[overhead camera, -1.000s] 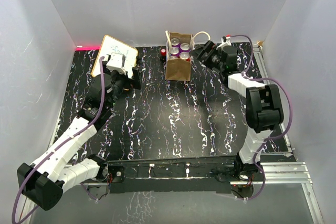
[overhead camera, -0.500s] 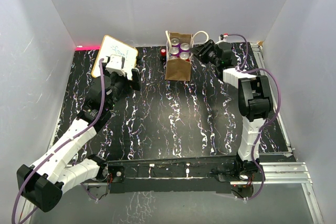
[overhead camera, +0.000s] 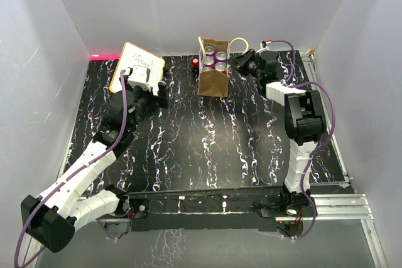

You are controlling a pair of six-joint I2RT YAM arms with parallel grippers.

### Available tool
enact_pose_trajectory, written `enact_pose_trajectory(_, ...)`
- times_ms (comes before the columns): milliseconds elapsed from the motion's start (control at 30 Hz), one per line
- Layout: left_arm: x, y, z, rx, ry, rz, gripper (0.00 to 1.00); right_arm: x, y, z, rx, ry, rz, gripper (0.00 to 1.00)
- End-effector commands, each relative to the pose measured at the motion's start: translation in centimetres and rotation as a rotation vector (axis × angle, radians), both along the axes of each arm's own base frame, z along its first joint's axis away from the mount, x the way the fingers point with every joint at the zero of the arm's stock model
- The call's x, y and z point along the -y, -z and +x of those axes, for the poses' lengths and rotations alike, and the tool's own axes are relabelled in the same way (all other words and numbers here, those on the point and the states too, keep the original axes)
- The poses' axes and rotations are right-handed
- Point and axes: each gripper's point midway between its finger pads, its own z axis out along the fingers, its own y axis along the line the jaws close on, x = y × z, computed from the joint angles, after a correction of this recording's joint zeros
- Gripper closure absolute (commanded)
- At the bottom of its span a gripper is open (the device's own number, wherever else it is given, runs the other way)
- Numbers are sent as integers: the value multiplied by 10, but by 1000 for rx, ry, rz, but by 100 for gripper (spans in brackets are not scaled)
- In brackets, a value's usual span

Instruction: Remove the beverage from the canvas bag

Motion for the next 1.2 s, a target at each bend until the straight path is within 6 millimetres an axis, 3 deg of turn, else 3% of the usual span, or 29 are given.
enact_pose_trajectory(0, 1, -10, 2, 37, -2, -13, 3, -20, -26, -18, 91, -81, -18, 92)
enact_pose_trajectory(500, 3, -10, 2, 28, 3, -19, 3, -58, -31, -72, 95, -162, -58, 92)
enact_pose_trajectory(600, 3, -8, 3, 24, 2, -17, 3, -66, -33, -91, 94, -176, -67, 92)
enact_pose_trajectory(733, 4, -5, 4, 15, 4, -16, 3, -81, -20, -125, 64, -211, -89, 92)
enact_pose_trajectory(800, 4, -3, 5, 9, 2, -13, 3, -86, -29, -144, 82, -226, -90, 92)
enact_pose_trajectory(1167, 14, 11, 11, -33, 27, -7, 3, -128, -7, -243, 23, -360, -156, 92)
